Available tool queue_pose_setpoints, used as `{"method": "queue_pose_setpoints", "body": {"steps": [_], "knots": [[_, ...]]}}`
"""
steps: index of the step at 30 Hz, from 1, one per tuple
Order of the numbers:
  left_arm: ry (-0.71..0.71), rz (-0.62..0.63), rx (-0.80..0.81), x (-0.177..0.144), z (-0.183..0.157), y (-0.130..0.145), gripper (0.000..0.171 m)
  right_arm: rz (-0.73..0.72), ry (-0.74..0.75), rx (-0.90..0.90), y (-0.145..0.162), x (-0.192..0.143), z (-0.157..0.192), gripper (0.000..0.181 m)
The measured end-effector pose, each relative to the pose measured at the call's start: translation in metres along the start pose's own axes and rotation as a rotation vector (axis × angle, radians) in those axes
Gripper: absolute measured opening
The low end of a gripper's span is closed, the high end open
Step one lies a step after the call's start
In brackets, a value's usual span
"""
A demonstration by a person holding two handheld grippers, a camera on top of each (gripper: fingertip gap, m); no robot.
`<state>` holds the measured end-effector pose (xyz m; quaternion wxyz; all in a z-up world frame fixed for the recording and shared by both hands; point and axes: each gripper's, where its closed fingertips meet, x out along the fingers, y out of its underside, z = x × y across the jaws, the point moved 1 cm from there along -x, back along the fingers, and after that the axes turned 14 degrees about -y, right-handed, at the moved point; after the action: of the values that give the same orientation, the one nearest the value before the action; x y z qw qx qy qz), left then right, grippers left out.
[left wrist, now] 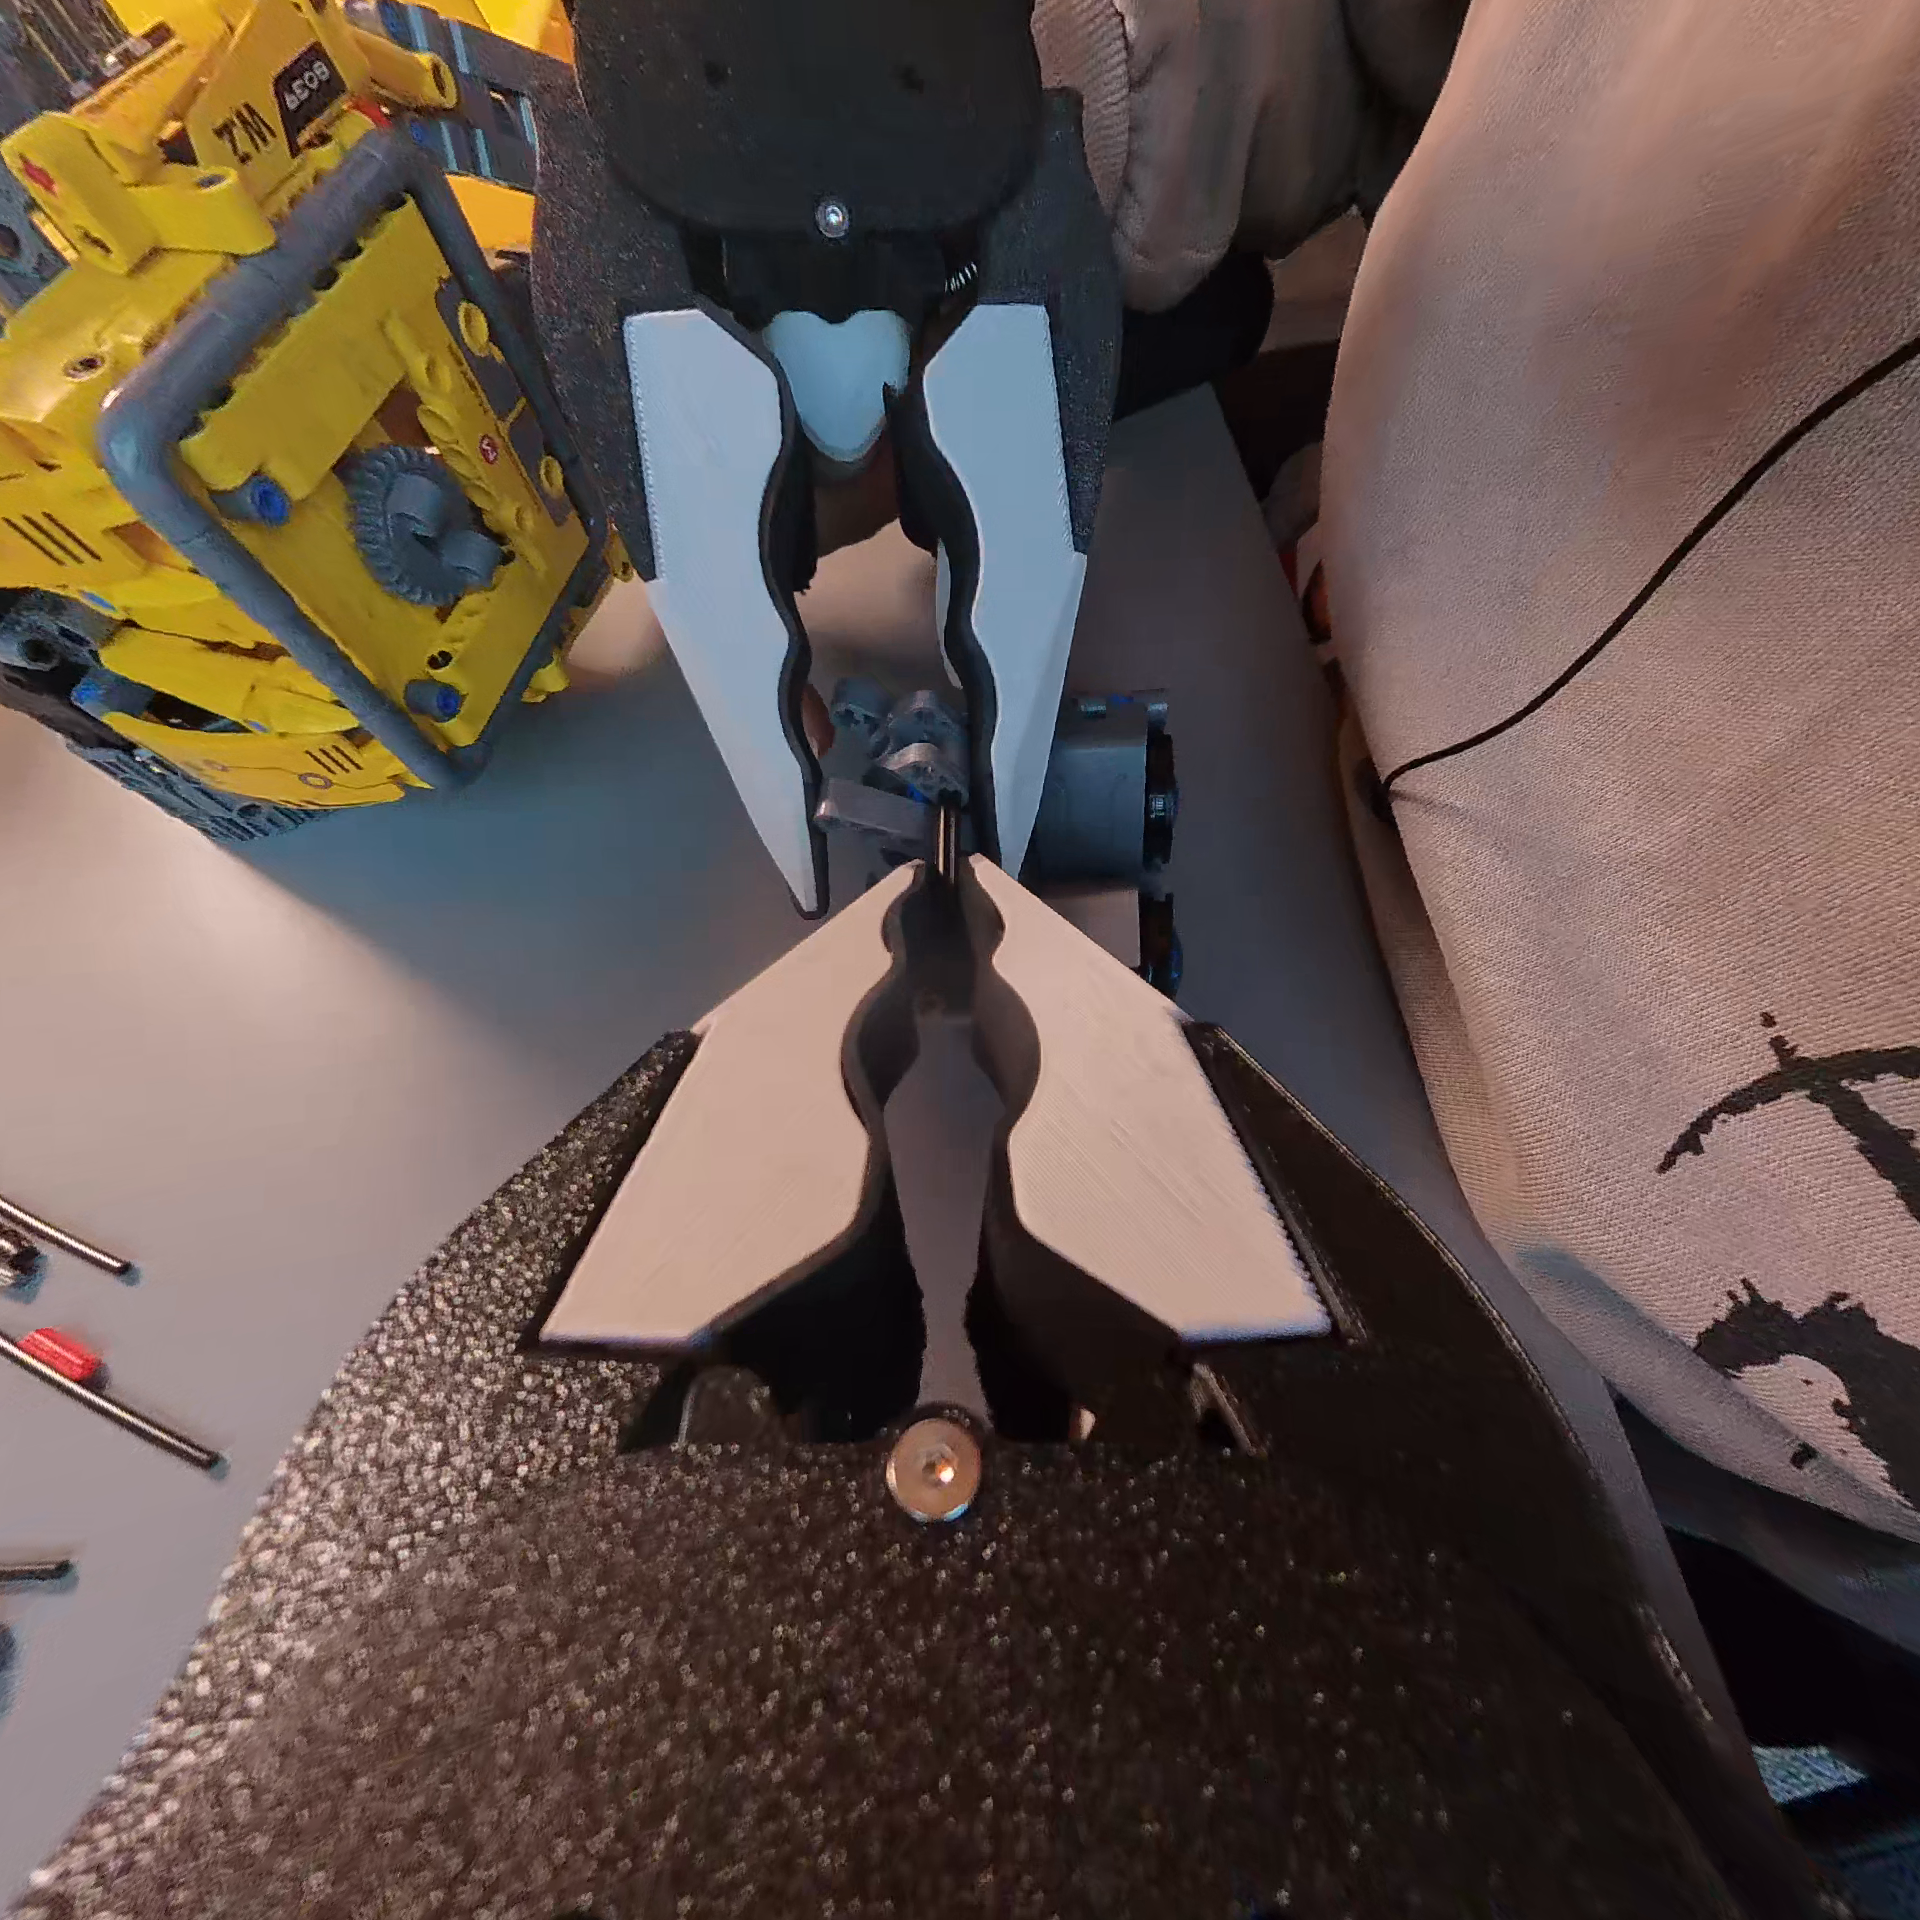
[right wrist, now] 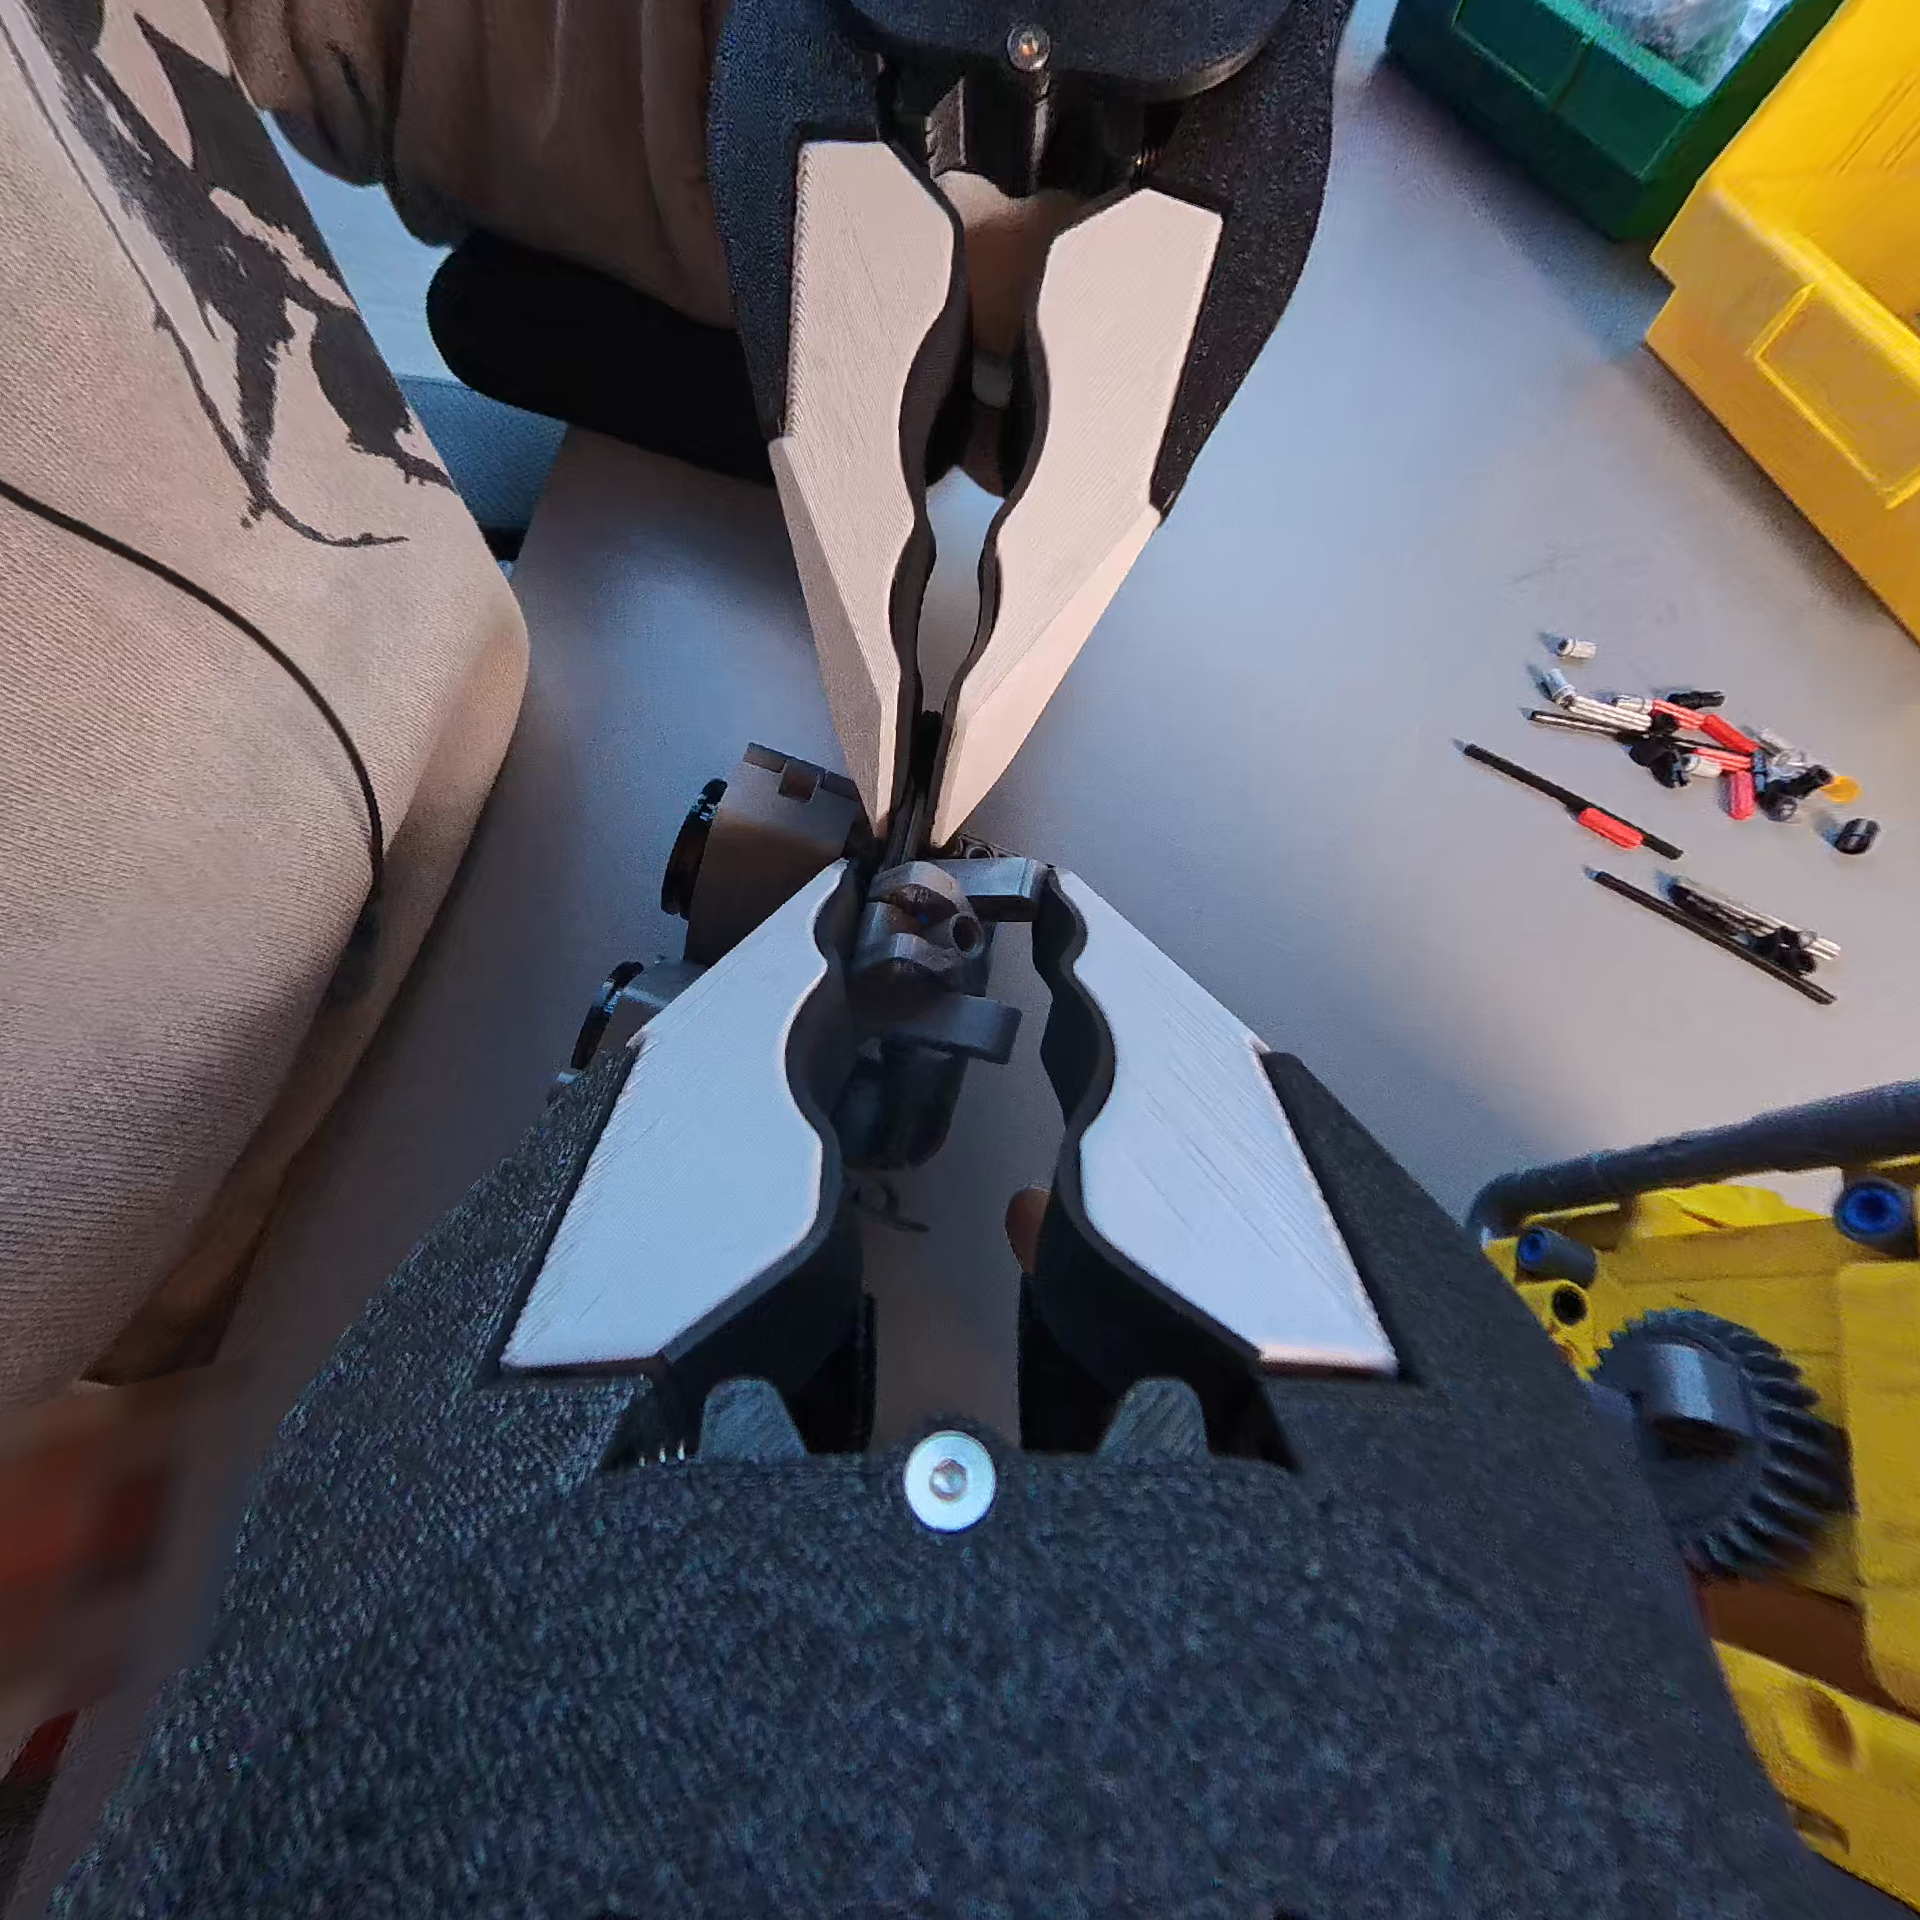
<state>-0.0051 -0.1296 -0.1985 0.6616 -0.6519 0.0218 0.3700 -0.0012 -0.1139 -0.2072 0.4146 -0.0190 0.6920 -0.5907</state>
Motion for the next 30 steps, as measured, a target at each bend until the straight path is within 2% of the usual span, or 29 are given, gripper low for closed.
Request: {"method": "queue_pose_setpoints", "body": {"steps": [4, 5, 8, 21, 22, 23, 24, 25, 27, 30], "knots": [[0.007, -0.022, -0.034, -0.007, 0.001, 0.001, 0.001, -0.038, -0.002, 0.010, -0.003, 0.000, -0.001, 0.031], [-0.001, -0.022, -0.046, -0.008, 0.004, 0.003, 0.002, -0.047, -0.011, 0.015, -0.001, -0.002, -0.001, 0.023], [0.037, -0.026, -0.051, -0.012, 0.000, 0.008, 0.001, -0.032, -0.032, -0.013, -0.002, 0.004, 0.004, 0.024], [0.043, -0.082, -0.103, -0.011, 0.006, 0.006, 0.002, -0.120, -0.036, 0.040, -0.001, -0.004, 0.001, 0.023], [0.039, -0.075, -0.102, -0.013, 0.007, 0.009, 0.002, -0.101, -0.045, 0.046, 0.005, -0.006, 0.001, 0.023], [-0.019, -0.048, -0.120, -0.024, 0.022, 0.021, 0.002, -0.098, -0.023, 0.073, 0.016, -0.019, -0.004, 0.021], [-0.059, -0.110, -0.226, -0.045, 0.041, 0.024, 0.002, -0.133, 0.005, 0.120, 0.021, -0.032, -0.009, 0.021], [-0.017, -0.169, -0.269, -0.052, 0.038, 0.017, 0.002, -0.110, -0.004, 0.070, 0.017, -0.024, -0.005, 0.022], [0.039, -0.087, -0.089, -0.026, 0.011, 0.011, 0.003, -0.097, -0.046, 0.000, 0.001, -0.003, -0.001, 0.023], [-0.047, -0.127, -0.162, -0.038, 0.047, 0.001, 0.002, -0.096, 0.006, 0.032, 0.010, -0.019, -0.011, 0.025]]}}
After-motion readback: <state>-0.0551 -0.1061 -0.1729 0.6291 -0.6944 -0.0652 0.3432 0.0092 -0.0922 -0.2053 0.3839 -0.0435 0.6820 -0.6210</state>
